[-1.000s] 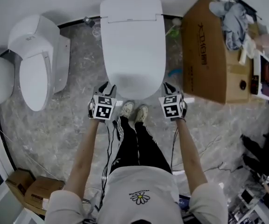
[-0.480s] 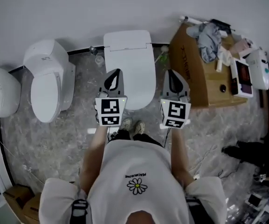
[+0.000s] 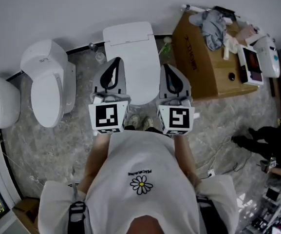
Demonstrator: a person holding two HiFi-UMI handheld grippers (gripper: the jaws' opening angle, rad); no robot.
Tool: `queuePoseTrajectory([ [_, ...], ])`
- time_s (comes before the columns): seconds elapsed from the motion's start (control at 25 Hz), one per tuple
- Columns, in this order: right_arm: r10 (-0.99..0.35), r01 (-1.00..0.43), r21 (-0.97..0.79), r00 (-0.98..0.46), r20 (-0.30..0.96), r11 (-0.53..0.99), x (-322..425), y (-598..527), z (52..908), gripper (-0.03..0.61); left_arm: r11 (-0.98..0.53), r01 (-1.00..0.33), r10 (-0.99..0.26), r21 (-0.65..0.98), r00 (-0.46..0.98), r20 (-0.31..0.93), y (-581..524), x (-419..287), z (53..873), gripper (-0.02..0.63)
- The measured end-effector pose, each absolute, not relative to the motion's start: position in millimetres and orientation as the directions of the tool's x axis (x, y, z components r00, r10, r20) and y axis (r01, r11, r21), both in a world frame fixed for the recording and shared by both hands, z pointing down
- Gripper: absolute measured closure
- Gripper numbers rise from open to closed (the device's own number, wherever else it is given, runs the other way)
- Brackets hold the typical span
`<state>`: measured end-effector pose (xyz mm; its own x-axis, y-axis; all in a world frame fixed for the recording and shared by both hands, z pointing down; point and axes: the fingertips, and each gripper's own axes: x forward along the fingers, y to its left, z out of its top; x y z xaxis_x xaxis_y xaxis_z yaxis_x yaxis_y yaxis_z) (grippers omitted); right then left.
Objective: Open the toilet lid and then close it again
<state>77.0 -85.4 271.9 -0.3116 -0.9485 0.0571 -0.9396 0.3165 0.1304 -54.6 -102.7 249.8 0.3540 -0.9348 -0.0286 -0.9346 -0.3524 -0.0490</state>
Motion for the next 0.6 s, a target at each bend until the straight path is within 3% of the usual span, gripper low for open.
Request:
queuePoseTrajectory([
  [0.6, -0.953, -0.943, 0.143, -0.287, 0.102, 0.299, 66.6, -91.6, 281.6, 0.549, -0.410, -0.912, -0.912, -0.029, 0.410, -0.001, -117.3, -56.0, 261.3, 0.589],
])
